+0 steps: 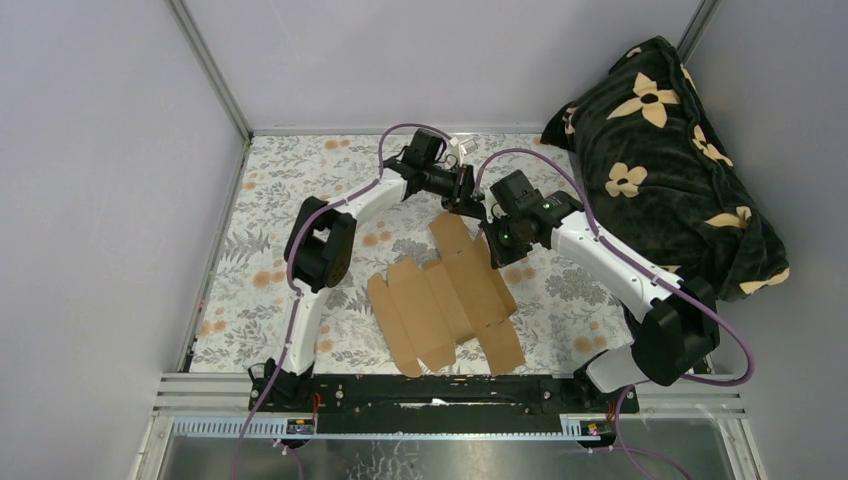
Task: Fold the paper box
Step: Fold the paper box at the center of the board.
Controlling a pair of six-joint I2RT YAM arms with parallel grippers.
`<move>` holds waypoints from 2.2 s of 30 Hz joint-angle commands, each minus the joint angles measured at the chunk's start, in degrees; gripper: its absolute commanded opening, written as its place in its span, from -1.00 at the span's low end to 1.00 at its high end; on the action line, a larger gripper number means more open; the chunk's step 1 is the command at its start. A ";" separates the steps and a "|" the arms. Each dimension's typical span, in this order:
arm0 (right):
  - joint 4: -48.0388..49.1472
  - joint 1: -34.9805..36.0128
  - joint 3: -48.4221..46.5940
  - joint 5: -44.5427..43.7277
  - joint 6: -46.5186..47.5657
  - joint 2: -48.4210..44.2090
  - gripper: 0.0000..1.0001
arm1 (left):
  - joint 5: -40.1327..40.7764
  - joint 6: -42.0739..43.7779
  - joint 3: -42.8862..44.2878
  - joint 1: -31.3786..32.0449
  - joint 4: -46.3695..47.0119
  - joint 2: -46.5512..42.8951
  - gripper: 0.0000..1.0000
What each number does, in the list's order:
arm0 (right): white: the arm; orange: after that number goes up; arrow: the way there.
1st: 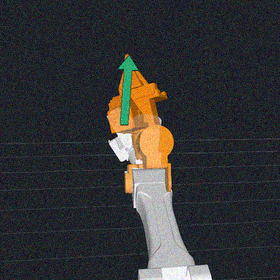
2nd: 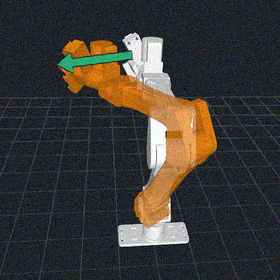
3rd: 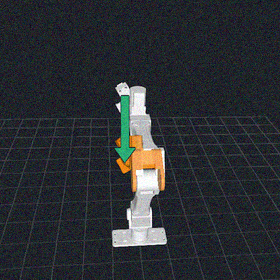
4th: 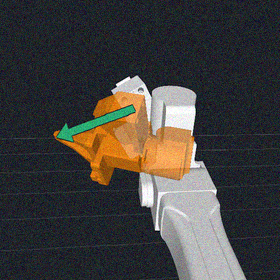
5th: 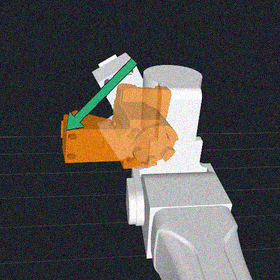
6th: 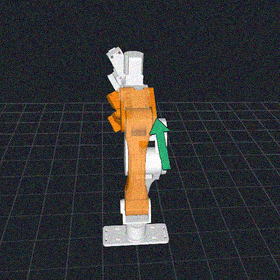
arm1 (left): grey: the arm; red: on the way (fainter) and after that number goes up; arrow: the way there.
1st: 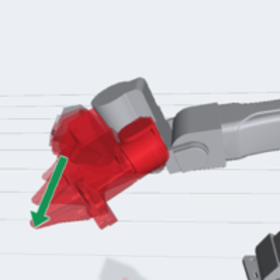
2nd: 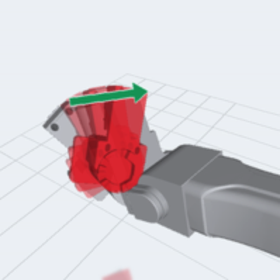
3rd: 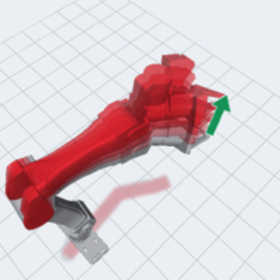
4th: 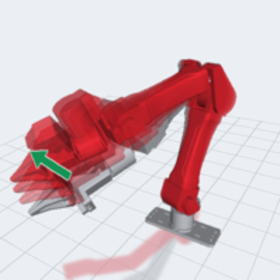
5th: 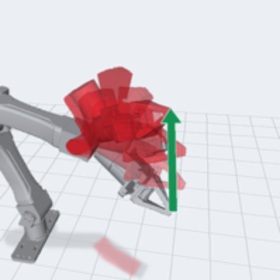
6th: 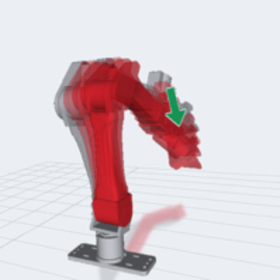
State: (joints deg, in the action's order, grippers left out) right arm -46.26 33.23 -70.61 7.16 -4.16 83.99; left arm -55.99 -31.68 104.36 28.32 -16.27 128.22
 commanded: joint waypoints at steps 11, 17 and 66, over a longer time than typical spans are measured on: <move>-1.72 0.74 -2.58 1.46 1.75 -1.35 -1.00 | -13.49 1.49 2.17 -0.09 -0.70 3.39 -0.44; -2.37 0.69 -2.67 -1.29 1.12 -1.33 -1.00 | -11.84 3.30 1.83 -0.44 -3.39 2.42 -0.47; -5.57 1.67 -10.16 -17.54 -4.51 5.09 -1.00 | -4.67 -2.55 -25.04 -0.29 16.67 -11.94 -0.55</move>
State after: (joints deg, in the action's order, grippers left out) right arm -49.63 34.00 -77.28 -4.21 -7.97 89.54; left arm -61.91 -33.12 82.15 30.52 -5.82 119.28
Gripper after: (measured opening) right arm 0.014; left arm 0.211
